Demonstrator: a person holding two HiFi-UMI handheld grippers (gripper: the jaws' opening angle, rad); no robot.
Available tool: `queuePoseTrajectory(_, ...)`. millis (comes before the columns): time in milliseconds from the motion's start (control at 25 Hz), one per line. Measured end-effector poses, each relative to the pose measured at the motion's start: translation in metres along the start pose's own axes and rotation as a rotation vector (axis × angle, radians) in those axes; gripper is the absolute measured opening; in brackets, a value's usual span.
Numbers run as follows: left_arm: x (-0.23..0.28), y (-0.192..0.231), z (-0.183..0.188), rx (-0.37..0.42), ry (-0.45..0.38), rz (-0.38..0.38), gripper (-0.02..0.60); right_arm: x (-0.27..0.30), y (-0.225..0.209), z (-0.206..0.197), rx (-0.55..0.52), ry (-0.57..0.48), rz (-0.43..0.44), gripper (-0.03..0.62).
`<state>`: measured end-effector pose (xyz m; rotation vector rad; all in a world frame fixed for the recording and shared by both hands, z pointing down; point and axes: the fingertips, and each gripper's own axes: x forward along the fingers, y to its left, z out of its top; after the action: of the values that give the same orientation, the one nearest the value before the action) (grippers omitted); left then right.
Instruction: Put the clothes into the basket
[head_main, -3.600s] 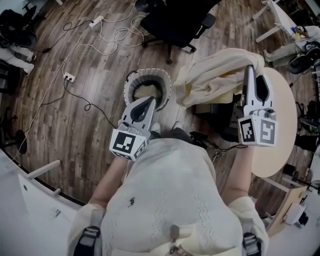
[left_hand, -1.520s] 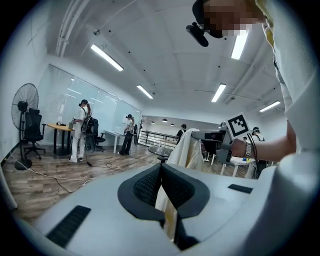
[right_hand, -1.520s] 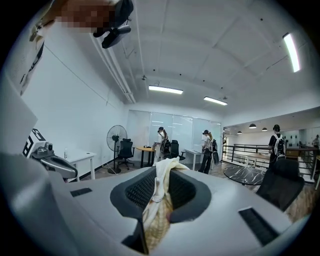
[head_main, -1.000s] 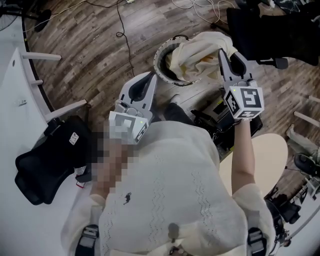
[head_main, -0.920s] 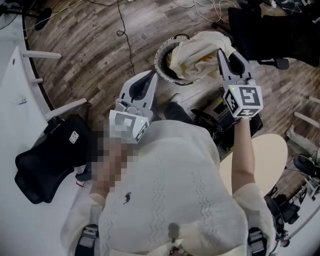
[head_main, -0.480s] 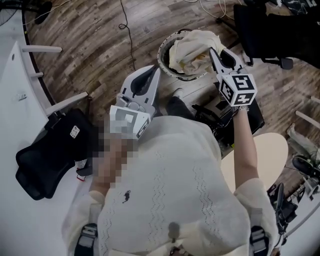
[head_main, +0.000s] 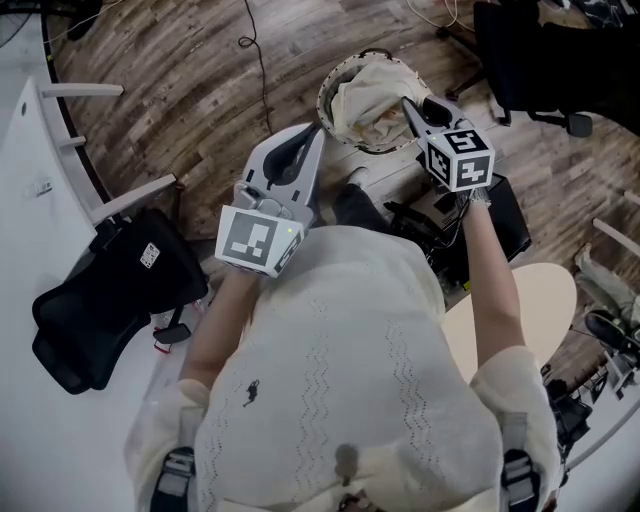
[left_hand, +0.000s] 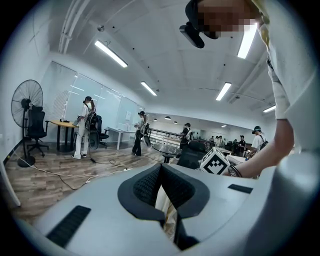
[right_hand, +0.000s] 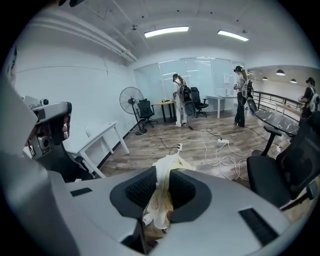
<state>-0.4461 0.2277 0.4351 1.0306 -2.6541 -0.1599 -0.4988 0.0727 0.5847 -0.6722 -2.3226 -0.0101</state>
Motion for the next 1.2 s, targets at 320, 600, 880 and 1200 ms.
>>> queuePoseTrajectory(320, -0.001, 0.01, -0.006, -0.013, 0.005, 0.032, 0.02, 0.036, 0.004, -0.038, -0.011, 0.137, 0.046, 0.071)
queuePoseTrajectory(600, -0.005, 0.009, -0.007, -0.016, 0.001, 0.061, 0.02, 0.054, 0.004, -0.064, -0.004, 0.215, 0.071, 0.064)
queuePoseTrajectory(880, -0.009, 0.011, -0.011, -0.023, 0.003, 0.087, 0.02, 0.069, 0.001, -0.086, -0.001, 0.279, 0.079, 0.057)
queuePoseTrajectory(1200, -0.01, 0.009, -0.013, -0.027, 0.003, 0.108, 0.02, 0.087, -0.011, -0.114, 0.028, 0.371, 0.063, 0.049)
